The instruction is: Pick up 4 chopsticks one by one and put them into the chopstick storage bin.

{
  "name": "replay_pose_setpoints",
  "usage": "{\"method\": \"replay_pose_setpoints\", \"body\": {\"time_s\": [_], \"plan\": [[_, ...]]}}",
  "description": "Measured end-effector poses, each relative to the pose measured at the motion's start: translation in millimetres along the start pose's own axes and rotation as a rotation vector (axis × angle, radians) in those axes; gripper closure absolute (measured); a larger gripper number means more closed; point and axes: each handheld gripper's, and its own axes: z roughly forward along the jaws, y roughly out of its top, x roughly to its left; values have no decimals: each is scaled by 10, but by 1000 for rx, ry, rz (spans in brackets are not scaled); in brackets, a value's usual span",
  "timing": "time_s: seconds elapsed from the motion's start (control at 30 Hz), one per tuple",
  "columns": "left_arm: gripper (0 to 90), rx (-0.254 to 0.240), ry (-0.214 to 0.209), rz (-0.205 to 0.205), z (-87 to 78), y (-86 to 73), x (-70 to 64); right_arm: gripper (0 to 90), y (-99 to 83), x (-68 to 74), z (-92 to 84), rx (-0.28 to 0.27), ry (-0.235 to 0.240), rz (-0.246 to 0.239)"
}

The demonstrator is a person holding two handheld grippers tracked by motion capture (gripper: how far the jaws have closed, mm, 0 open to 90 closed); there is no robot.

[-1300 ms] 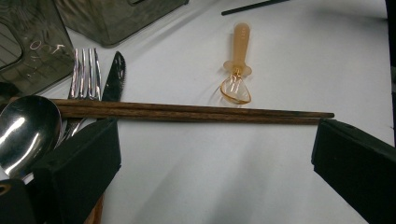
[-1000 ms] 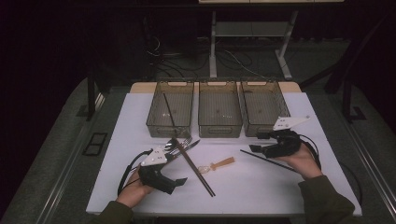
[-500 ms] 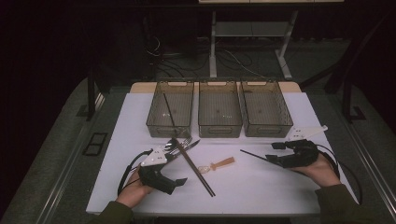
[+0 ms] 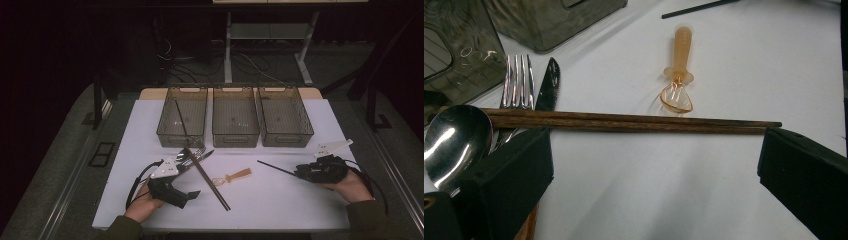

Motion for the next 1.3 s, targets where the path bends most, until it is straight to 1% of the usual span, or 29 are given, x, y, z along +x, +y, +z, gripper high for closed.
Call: {"method": "replay_pose_setpoints", "body": {"time_s": [0.1, 0.17, 0.27, 0.37, 0.47, 0.53, 0.6, 0.87, 0.97, 1.1, 1.3], "plan": [[8, 1, 0, -1, 4, -1, 1, 774, -25, -15, -6, 17, -4, -12], [8, 2, -1, -1, 6, -1, 1, 780, -54, -36, -10, 31, -11, -11], [9, 3, -2, -1, 9, -3, 3, 793, -116, -85, -15, 43, -14, 3], [8, 2, -2, -2, 9, -2, 3, 803, -155, -119, -4, 54, -6, 15], [8, 2, -2, -2, 8, -3, 1, 813, -153, -123, 20, 67, 0, 8], [8, 2, -2, -2, 8, -3, 1, 816, -155, -117, 43, 88, -10, -1], [8, 2, -2, -1, 9, -3, 1, 827, -164, -117, 64, 102, -7, -8], [8, 4, -4, 1, 13, -3, 0, 845, -167, -111, 72, 105, -12, -34], [8, 3, -4, 0, 12, -3, -4, 857, -164, -114, 73, 105, -12, -36], [8, 2, -3, 0, 10, -2, -1, 860, -161, -121, 73, 106, -9, -19], [8, 3, -4, 1, 12, -3, -2, 860, -164, -110, 75, 108, -15, -36]]}}
